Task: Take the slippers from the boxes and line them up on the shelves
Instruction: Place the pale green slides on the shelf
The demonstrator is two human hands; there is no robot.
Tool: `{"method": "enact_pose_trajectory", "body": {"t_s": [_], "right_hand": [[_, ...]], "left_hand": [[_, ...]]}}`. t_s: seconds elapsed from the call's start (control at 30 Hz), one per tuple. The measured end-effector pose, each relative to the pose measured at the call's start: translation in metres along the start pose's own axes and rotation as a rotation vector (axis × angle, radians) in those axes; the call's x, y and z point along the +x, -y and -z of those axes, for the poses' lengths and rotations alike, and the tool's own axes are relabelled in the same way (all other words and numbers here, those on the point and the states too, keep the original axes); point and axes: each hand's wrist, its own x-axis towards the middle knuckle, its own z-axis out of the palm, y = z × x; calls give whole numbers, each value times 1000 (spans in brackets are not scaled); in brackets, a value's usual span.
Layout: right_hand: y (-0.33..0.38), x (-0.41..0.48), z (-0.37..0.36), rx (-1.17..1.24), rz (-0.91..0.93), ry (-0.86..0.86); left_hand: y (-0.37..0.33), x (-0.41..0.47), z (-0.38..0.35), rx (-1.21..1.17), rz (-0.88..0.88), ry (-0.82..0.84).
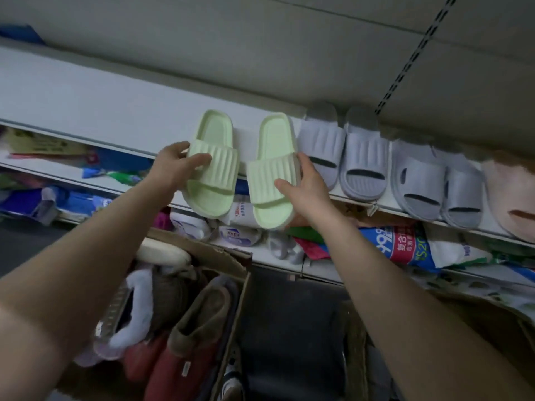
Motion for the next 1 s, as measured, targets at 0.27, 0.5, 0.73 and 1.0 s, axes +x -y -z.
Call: {"method": "enact_pose_trajectory", "body": {"t_s": [0.27, 0.5, 0.73, 1.0], "right_hand": [[11, 50, -28, 50, -100, -10], [4, 46, -39, -279, 70, -17], [-4, 38, -39, -559, 270, 54], [8, 84, -41, -564, 249, 10]], "left_hand": [[4, 55, 0, 84, 18, 27], [17, 43, -2, 410, -217, -47], [39, 35, -7, 701, -578, 45], [22, 80, -18, 716, -565, 54]]}}
